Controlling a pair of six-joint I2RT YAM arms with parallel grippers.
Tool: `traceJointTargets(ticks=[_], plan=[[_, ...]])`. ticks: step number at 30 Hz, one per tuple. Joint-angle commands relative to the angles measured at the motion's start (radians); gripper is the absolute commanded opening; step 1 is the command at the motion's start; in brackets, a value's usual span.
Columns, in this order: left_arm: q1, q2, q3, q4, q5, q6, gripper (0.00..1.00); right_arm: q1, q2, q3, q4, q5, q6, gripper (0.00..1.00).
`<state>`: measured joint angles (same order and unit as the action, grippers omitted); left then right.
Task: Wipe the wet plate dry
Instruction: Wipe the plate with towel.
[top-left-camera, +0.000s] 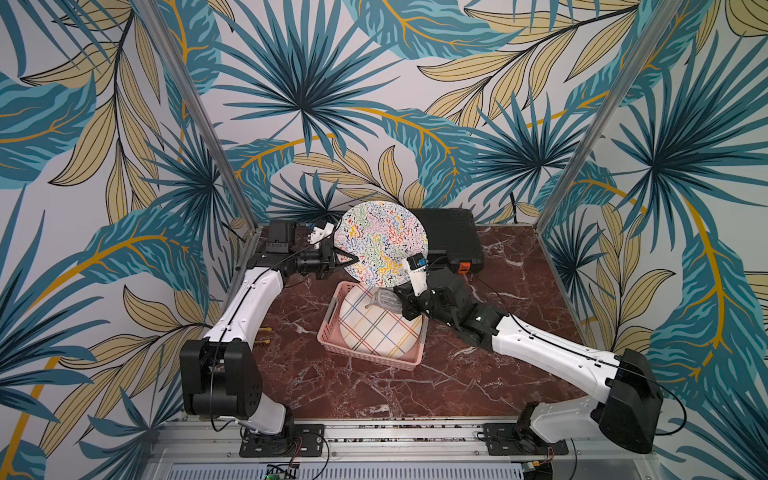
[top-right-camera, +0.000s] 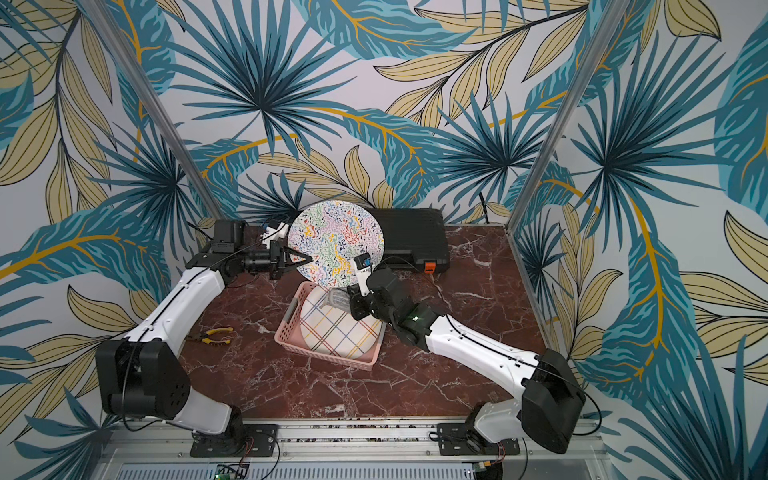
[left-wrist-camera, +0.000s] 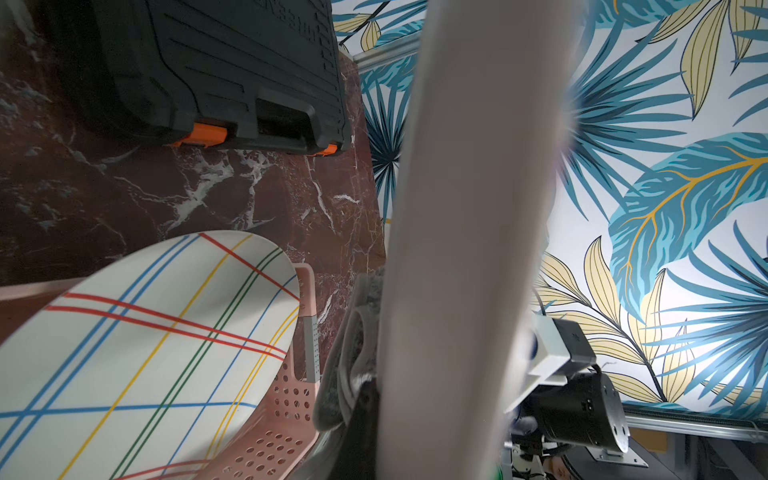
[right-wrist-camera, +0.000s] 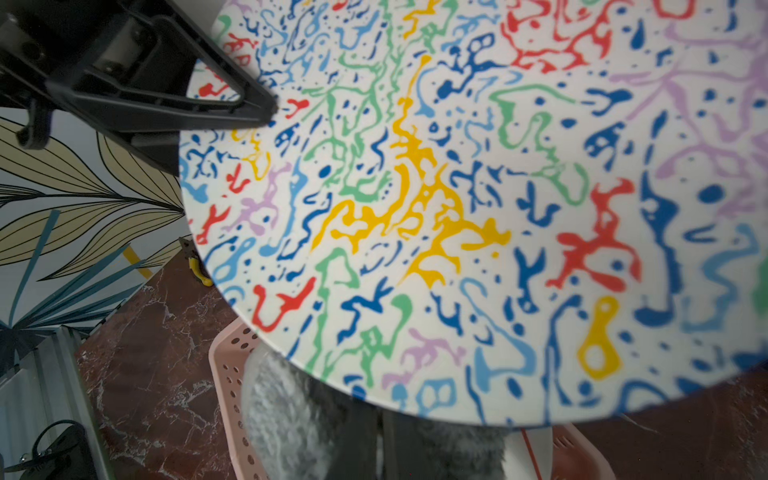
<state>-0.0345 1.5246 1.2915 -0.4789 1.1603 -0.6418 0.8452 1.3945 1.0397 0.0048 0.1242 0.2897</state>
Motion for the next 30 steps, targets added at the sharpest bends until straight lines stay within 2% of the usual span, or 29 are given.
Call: traceJointTargets(ticks=[1,7,13,22,26,30], plan=[[-0.013,0.007,-0.02,0.007,0.065,0.022,0.0,0.027,0.032,0.042,0.205,0.094,-0.038,0.0],[-0.013,0.005,-0.029,0.006,0.056,0.033,0.0,0.09,0.084,0.087,0.257,0.186,-0.045,0.0],[-0.013,0.009,-0.037,0.008,0.041,0.041,0.0,0.129,0.133,0.15,0.278,0.221,-0.009,0.0],[-0.014,-0.006,-0.051,0.019,0.04,0.046,0.0,0.135,0.27,0.314,0.239,0.275,0.018,0.0],[-0.013,-0.013,-0.049,0.009,0.03,0.062,0.0,0.134,0.311,0.384,0.231,0.26,0.008,0.0],[-0.012,-0.023,-0.047,-0.011,-0.01,0.099,0.0,0.135,0.283,0.405,0.227,0.161,0.024,0.0]])
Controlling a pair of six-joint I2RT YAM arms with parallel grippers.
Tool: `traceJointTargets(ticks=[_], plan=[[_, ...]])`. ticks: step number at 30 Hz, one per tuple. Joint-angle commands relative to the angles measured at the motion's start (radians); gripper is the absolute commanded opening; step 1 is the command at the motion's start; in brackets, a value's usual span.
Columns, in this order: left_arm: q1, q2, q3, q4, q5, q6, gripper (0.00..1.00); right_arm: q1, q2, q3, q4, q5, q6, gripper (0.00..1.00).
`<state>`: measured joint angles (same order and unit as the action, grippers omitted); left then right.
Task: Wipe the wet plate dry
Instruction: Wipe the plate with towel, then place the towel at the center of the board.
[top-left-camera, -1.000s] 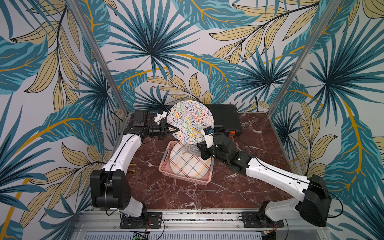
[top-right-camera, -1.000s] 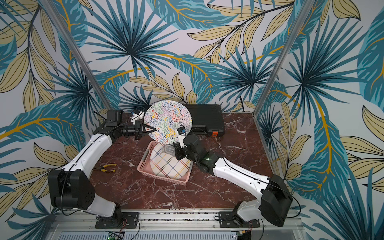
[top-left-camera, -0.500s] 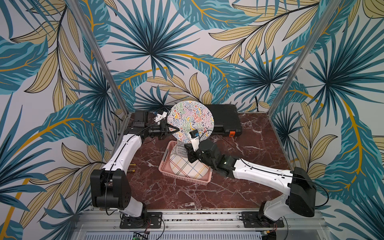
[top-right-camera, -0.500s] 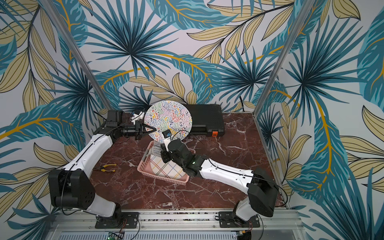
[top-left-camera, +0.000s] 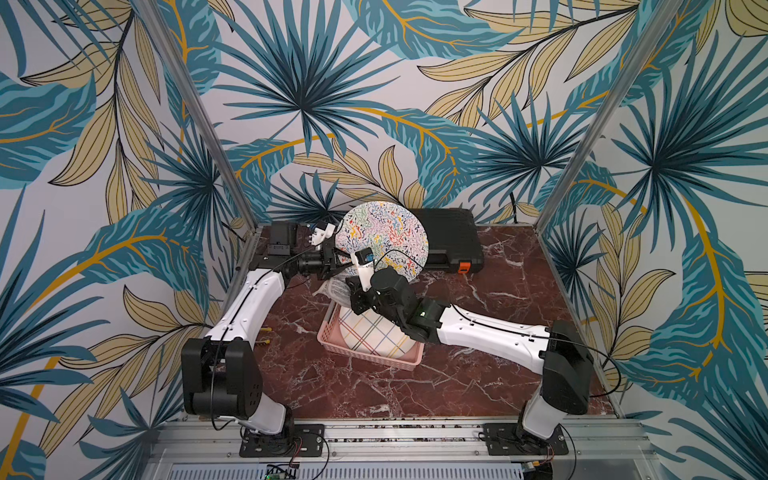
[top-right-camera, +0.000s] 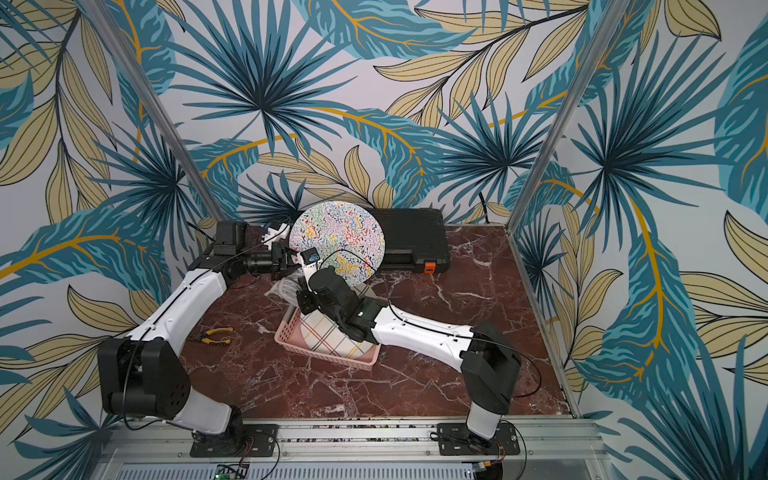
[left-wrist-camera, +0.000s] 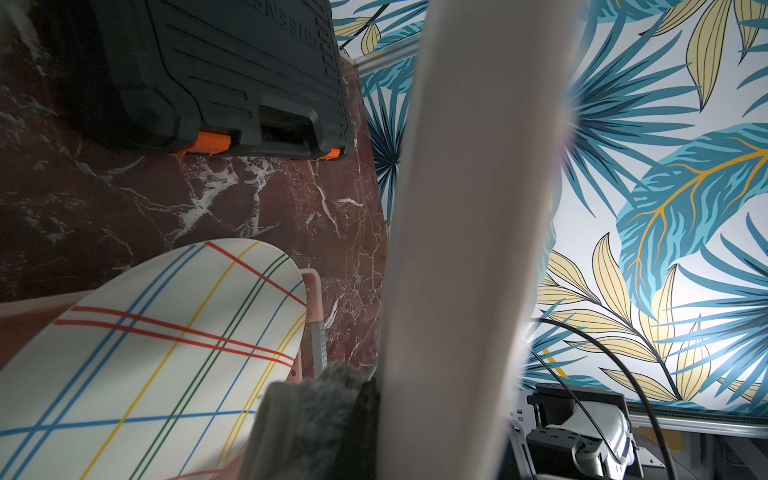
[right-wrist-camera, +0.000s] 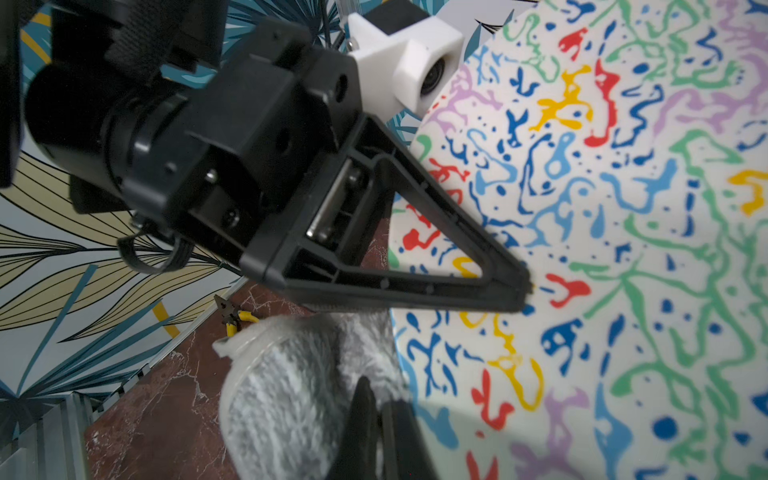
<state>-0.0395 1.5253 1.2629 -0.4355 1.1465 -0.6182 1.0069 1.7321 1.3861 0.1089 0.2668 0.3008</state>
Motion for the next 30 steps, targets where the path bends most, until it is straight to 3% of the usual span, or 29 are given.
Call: traceJointTargets(ticks=[1,7,13,20,30], plan=[[-0.007,-0.029,-0.015,-0.061,-0.014,0.089,0.0,-0.026,-0.07,0.051,0.122,-0.015,0.018,0.0],[-0.008,-0.031,0.062,-0.162,-0.118,0.224,0.0,-0.029,-0.248,-0.068,0.112,-0.123,0.066,0.0],[-0.007,-0.038,0.118,-0.164,-0.24,0.294,0.0,-0.059,-0.474,-0.249,-0.038,0.056,0.137,0.0],[-0.008,-0.057,0.138,-0.161,-0.28,0.335,0.0,-0.118,-0.714,-0.466,-0.408,0.299,0.351,0.0],[-0.007,-0.08,0.153,-0.164,-0.257,0.367,0.0,-0.124,-0.848,-0.737,-0.774,0.281,0.705,0.0]])
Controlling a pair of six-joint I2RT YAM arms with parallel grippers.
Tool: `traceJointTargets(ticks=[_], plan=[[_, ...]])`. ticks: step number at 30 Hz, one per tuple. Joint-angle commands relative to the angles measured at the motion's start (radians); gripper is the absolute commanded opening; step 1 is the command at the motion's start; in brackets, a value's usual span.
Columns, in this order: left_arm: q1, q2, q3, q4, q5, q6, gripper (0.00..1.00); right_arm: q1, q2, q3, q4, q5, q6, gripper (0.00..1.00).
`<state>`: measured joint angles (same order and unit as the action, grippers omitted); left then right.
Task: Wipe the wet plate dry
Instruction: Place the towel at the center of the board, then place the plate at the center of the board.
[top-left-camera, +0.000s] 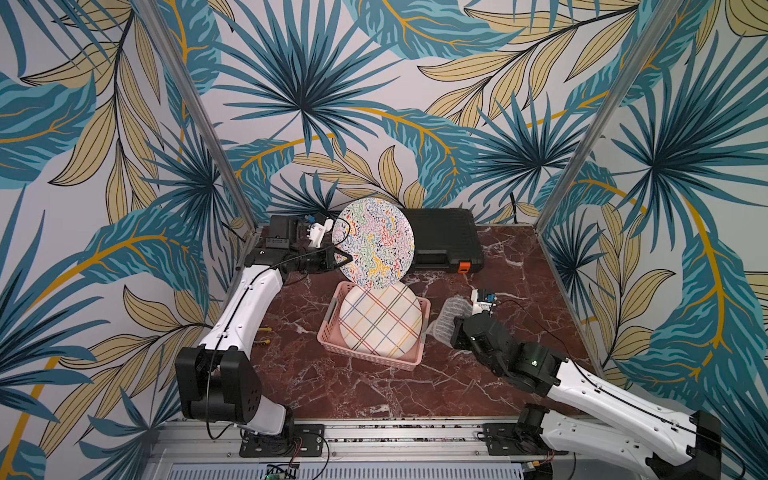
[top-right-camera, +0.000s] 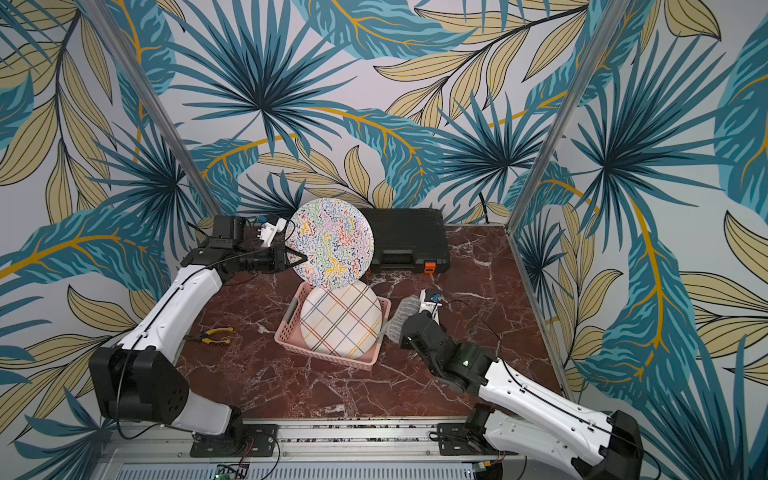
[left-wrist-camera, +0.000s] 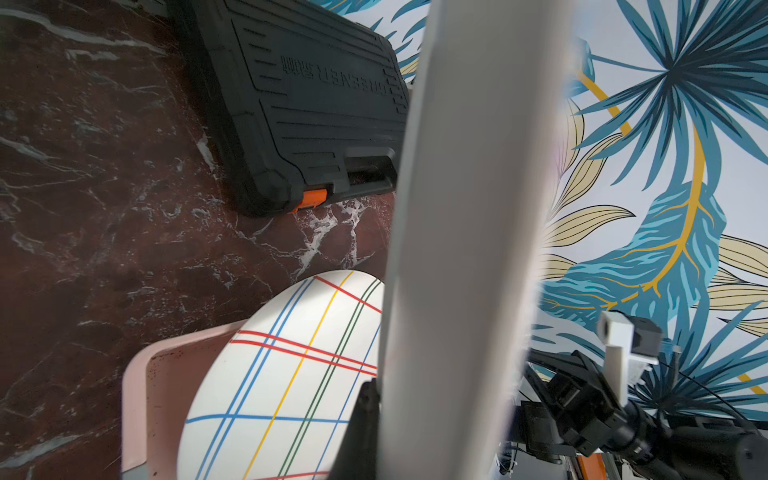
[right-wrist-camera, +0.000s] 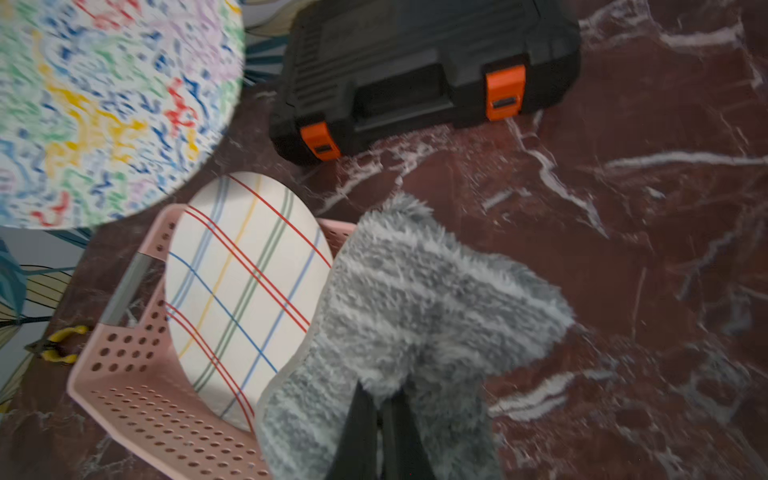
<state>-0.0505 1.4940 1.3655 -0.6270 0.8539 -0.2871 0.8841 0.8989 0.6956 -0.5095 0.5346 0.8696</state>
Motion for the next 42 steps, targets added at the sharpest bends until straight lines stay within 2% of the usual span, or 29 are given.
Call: traceJointTargets(ticks=[1,3,7,10,13,15,17,19,22,24,29,32,37,42], plan=[[0.004,-0.049,0.05,0.028,0.04,0.035,0.0,-0.002,-0.013,-0.072,-0.153,-0.004,0.15,0.0],[0.004,-0.05,0.049,0.03,0.044,0.034,0.0,-0.003,0.015,-0.114,-0.116,-0.05,0.165,0.02],[0.004,-0.048,0.046,0.032,0.055,0.031,0.0,-0.003,0.163,-0.157,0.0,-0.159,0.164,0.3],[0.004,-0.05,0.043,0.023,0.059,0.046,0.0,-0.004,0.25,-0.113,0.007,-0.191,0.106,0.49],[0.003,-0.051,0.045,0.001,0.074,0.072,0.0,-0.002,0.221,-0.046,-0.081,-0.133,0.046,0.68],[0.003,-0.052,0.054,-0.022,0.083,0.103,0.0,-0.005,0.149,-0.007,-0.139,-0.074,-0.007,0.81],[0.003,-0.056,0.058,-0.037,0.095,0.137,0.0,-0.012,0.074,0.028,-0.148,-0.06,-0.092,0.88],[0.002,-0.058,0.056,-0.05,0.124,0.17,0.0,-0.03,0.013,0.059,-0.113,-0.117,-0.177,0.9],[-0.002,-0.064,0.055,-0.084,0.16,0.218,0.0,-0.105,-0.025,0.095,0.004,-0.313,-0.254,0.88],[-0.005,-0.069,0.058,-0.124,0.202,0.261,0.0,-0.181,-0.026,0.1,0.143,-0.505,-0.243,0.86],[-0.008,-0.085,0.05,-0.19,0.341,0.286,0.0,-0.388,0.034,0.095,0.41,-0.834,-0.151,0.82],[-0.013,-0.093,0.051,-0.242,0.398,0.31,0.0,-0.465,0.112,0.134,0.486,-0.998,-0.133,0.76],[-0.026,-0.105,0.05,-0.311,0.424,0.358,0.0,-0.49,0.183,0.175,0.558,-1.103,-0.142,0.65],[-0.041,-0.103,0.05,-0.345,0.434,0.383,0.0,-0.497,0.223,0.16,0.719,-1.181,-0.091,0.58]])
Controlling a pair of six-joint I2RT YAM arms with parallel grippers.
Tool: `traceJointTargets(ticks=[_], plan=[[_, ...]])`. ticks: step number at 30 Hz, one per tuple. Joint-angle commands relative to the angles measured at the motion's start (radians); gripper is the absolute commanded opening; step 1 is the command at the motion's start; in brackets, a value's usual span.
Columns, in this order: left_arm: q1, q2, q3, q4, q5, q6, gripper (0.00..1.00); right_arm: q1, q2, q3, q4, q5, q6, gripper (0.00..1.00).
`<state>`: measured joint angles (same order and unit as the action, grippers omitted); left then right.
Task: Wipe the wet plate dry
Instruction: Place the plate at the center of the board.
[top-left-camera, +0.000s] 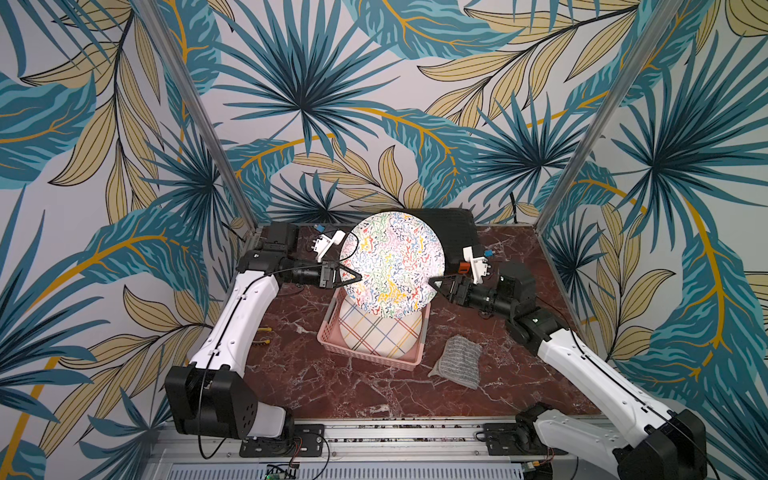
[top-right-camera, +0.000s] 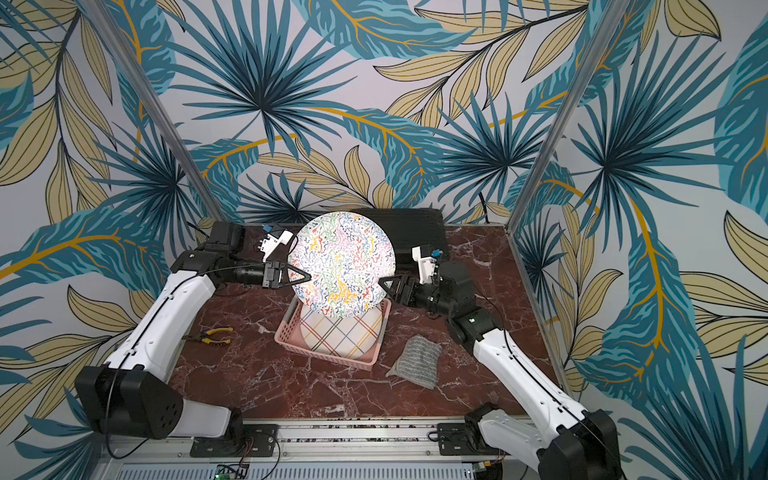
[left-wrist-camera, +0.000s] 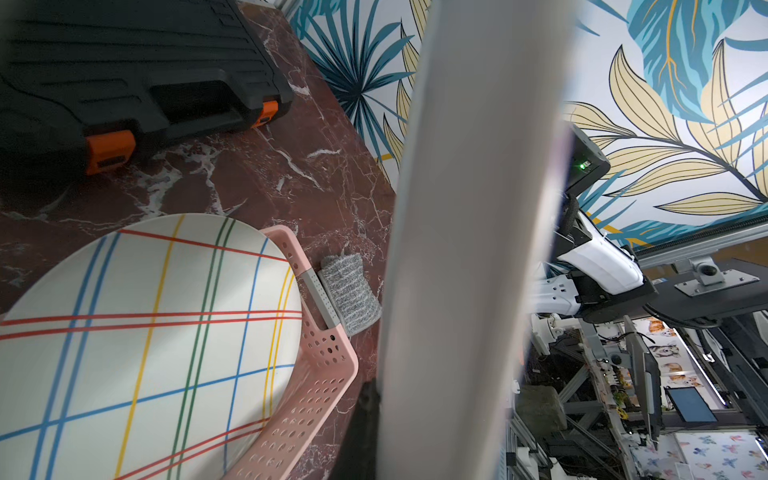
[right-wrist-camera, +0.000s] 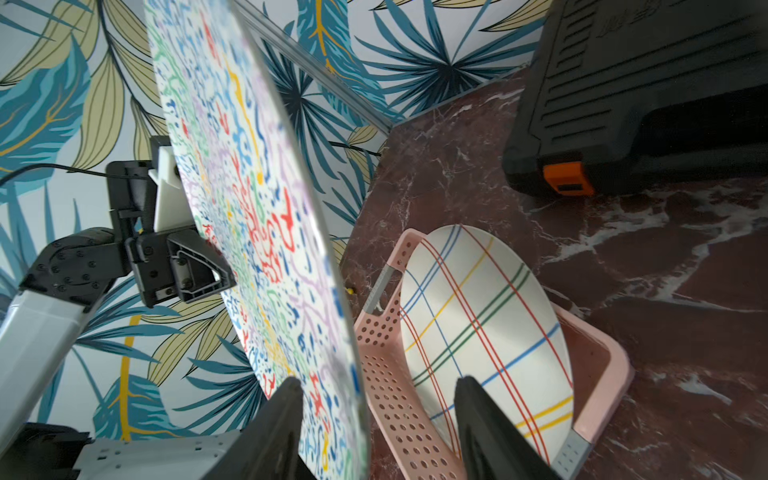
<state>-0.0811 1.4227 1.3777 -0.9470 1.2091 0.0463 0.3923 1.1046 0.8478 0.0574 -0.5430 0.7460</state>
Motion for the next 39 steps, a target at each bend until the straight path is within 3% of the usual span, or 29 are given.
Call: traceJointTargets(ticks=[1,12,14,16,18,19,20,24,29,35,39], plan=[[-0.016,-0.029,0.039,-0.037,0.079,0.059,0.0,-0.005,0.027,0.007,0.175,-0.112,0.046,0.55],[-0.031,-0.008,0.041,-0.031,0.046,0.051,0.02,-0.016,0.044,-0.024,0.293,-0.091,0.098,0.0],[-0.032,-0.002,0.043,-0.009,0.035,0.032,0.18,-0.022,0.035,-0.035,0.311,-0.078,0.118,0.0],[-0.031,0.003,0.045,0.018,0.011,0.009,0.41,-0.028,0.019,-0.046,0.314,-0.054,0.136,0.0],[-0.03,0.001,0.05,0.038,-0.039,-0.001,0.69,-0.041,0.002,-0.053,0.311,-0.015,0.164,0.0],[-0.029,0.002,0.06,0.03,-0.074,0.011,0.88,-0.052,-0.007,-0.056,0.309,0.004,0.18,0.0],[-0.028,0.002,0.074,0.013,-0.106,0.038,0.98,-0.065,-0.017,-0.056,0.297,0.025,0.194,0.0],[0.004,-0.004,0.097,-0.005,-0.285,0.086,1.0,-0.149,-0.07,-0.042,0.2,0.139,0.257,0.0],[0.036,-0.028,0.028,0.053,-0.463,0.1,1.0,-0.279,-0.115,-0.041,0.055,0.29,0.353,0.0],[0.062,-0.072,-0.098,0.066,-0.571,0.241,1.0,-0.443,-0.132,-0.135,0.037,0.433,0.519,0.0],[0.108,-0.09,-0.159,0.071,-0.573,0.248,1.0,-0.526,-0.137,-0.192,0.038,0.516,0.56,0.0]])
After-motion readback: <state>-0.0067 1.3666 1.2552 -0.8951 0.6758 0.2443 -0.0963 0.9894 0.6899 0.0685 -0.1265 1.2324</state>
